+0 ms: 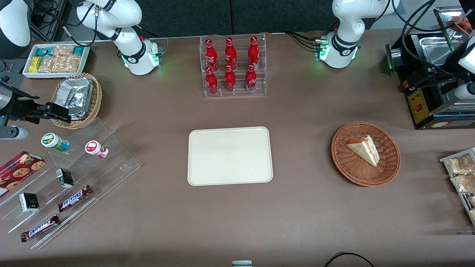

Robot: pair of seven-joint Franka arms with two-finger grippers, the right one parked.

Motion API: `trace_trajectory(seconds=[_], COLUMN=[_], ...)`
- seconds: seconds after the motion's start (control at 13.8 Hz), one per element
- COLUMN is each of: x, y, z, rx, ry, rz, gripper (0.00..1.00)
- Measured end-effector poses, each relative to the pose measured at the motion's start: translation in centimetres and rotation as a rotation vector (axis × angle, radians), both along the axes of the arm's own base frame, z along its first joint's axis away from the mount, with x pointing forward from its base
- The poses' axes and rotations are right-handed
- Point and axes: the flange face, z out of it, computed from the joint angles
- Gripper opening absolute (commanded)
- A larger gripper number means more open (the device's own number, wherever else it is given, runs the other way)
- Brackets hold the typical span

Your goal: Place sandwich from basket to tray

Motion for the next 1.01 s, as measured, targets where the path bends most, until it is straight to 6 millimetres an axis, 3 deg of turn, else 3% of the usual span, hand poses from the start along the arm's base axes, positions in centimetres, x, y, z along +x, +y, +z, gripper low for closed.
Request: trace_trajectory(seconds=[0.29,0.43,0.8,1.01], x=[0.4,1.2,5.9,8.0], y=[0.5,1.0,6.9,7.9], z=[-0.6,-1.9,-9.7,-15.7], rx=[0.028,0.037,0.044,0.050], ry=[0.011,0.034,0.093,0.049], rz=[0.004,0.012,0.171,0.314], gripper=[1.00,1.00,1.00,1.00])
